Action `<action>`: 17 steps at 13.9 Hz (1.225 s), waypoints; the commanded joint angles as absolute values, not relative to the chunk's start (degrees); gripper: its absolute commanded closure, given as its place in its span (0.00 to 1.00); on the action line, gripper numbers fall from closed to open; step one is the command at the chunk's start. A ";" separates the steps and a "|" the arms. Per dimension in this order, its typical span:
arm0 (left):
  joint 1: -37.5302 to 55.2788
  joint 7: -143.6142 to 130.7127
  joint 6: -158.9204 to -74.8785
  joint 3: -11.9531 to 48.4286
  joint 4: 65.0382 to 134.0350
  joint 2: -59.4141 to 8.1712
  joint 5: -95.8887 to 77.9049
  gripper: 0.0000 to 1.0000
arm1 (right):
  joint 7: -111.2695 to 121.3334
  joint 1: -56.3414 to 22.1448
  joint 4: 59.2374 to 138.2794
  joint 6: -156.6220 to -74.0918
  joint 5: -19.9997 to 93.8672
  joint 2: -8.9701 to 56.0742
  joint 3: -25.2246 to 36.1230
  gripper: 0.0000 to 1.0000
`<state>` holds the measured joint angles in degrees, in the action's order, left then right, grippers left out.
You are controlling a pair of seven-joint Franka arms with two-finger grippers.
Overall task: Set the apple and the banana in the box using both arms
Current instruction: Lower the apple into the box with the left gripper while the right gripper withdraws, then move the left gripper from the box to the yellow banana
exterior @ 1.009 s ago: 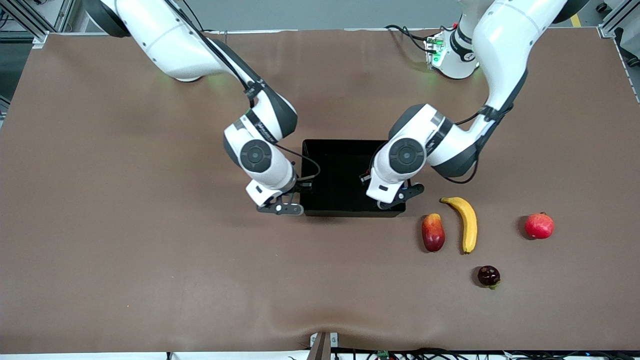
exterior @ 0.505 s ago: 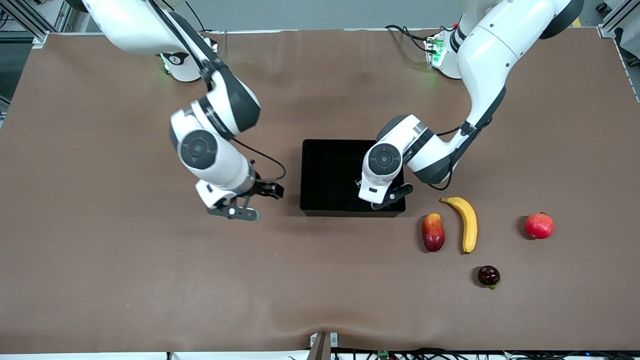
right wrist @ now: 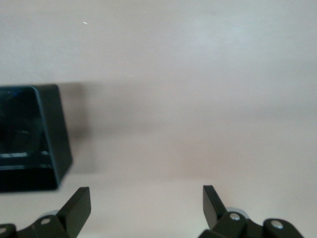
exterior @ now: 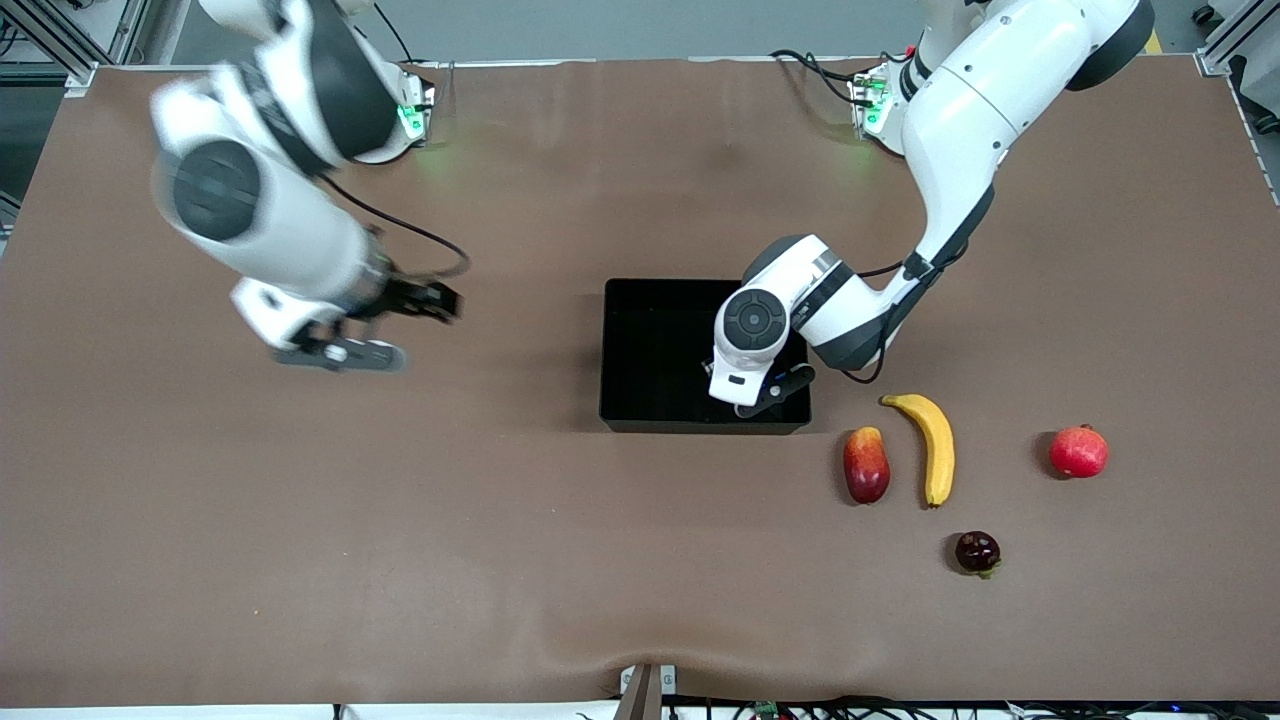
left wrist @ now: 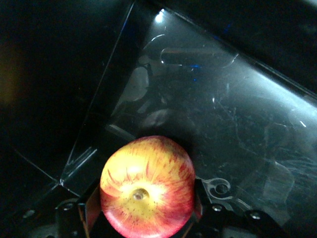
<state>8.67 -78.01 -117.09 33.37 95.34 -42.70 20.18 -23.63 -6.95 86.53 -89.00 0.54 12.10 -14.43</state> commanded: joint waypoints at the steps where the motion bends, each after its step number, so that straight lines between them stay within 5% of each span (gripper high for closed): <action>1: 9.49 -80.68 -117.95 33.13 96.59 -42.98 21.53 0.91 | -14.01 1.46 88.77 -86.14 1.05 7.74 -15.38 0.00; 9: 9.84 -81.91 -115.14 33.22 97.29 -42.27 22.67 0.86 | -10.64 8.08 91.31 -97.19 1.32 7.82 -15.21 0.00; 10: 9.93 -81.91 -115.14 33.22 97.38 -42.28 22.68 0.70 | -9.94 8.00 92.01 -97.82 1.23 7.47 -15.03 0.00; 12: 9.93 -81.82 -115.05 33.22 97.38 -42.28 23.46 0.00 | -7.74 7.12 93.85 -99.13 1.23 5.64 -13.54 0.00; 17: 9.67 -77.89 -109.72 33.84 94.32 -37.02 23.65 0.00 | -3.70 -0.09 94.83 -95.02 1.23 -0.52 -2.03 0.00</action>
